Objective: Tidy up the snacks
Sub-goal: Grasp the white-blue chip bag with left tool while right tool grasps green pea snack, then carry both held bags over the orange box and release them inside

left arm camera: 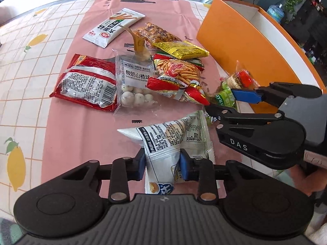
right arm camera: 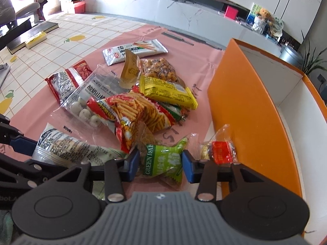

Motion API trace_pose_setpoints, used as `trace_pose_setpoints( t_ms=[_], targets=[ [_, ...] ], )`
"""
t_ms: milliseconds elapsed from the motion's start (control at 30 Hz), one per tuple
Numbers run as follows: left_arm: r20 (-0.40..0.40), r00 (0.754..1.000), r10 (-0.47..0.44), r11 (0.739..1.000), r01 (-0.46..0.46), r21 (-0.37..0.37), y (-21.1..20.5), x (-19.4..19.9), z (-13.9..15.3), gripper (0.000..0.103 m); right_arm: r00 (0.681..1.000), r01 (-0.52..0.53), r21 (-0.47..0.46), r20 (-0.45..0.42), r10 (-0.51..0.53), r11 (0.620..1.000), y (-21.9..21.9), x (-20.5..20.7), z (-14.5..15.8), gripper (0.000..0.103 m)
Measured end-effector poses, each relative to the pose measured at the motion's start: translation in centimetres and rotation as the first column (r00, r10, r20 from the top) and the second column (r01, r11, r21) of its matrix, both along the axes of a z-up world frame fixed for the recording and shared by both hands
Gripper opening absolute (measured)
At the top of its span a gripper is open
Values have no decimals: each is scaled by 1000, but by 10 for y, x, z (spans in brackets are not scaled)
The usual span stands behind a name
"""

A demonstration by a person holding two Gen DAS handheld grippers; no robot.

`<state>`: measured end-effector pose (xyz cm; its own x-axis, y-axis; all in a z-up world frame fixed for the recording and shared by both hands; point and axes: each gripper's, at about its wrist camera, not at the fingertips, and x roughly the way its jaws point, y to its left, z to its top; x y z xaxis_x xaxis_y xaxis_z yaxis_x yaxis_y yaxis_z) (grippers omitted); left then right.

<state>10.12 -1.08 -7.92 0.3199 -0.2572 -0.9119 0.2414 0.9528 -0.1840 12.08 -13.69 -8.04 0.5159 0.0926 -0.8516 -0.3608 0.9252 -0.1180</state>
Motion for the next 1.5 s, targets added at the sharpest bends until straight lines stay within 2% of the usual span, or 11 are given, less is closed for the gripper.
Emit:
trace_pose_setpoints(
  t_ms=[133,333,467,567,700,867,933,1133,1233,1333,1500],
  targets=[
    [8,998,-56,996,55,64,-5,-9,10,35,997,-34,-19,-70,32,999,-2,-4,7,42],
    [4,990,-138,985,137,101,-10,-17,29,35,990,-77,-32,-118,73,997,-14,-14,25,42],
    [22,973,-232,955,223,195,-27,-25,40,35,984,-132,-42,-127,126,990,-17,-25,42,42],
    [36,950,-309,915,287,283,-44,-30,46,35,977,-183,-63,-127,174,981,-18,-32,55,42],
    [44,901,-431,852,391,348,-66,-35,60,35,963,-255,-117,-123,240,960,-23,-41,71,42],
    [49,804,-593,747,526,406,-93,-37,83,35,944,-320,-169,-139,299,932,-38,-42,92,42],
    [69,773,-630,717,545,434,-103,-32,96,35,940,-333,-181,-144,310,925,-48,-40,102,42],
    [208,705,-678,705,543,455,-135,-11,150,35,957,-287,-175,-86,276,942,-90,-28,147,42],
    [253,671,-696,699,556,449,-156,0,165,35,968,-251,-198,-66,243,947,-111,-18,161,42],
    [274,634,-724,678,580,452,-178,11,162,35,973,-229,-226,-89,214,947,-129,-6,154,42],
    [226,601,-767,632,645,430,-212,41,132,35,966,-232,-229,-171,196,945,-155,8,120,42]
  ],
)
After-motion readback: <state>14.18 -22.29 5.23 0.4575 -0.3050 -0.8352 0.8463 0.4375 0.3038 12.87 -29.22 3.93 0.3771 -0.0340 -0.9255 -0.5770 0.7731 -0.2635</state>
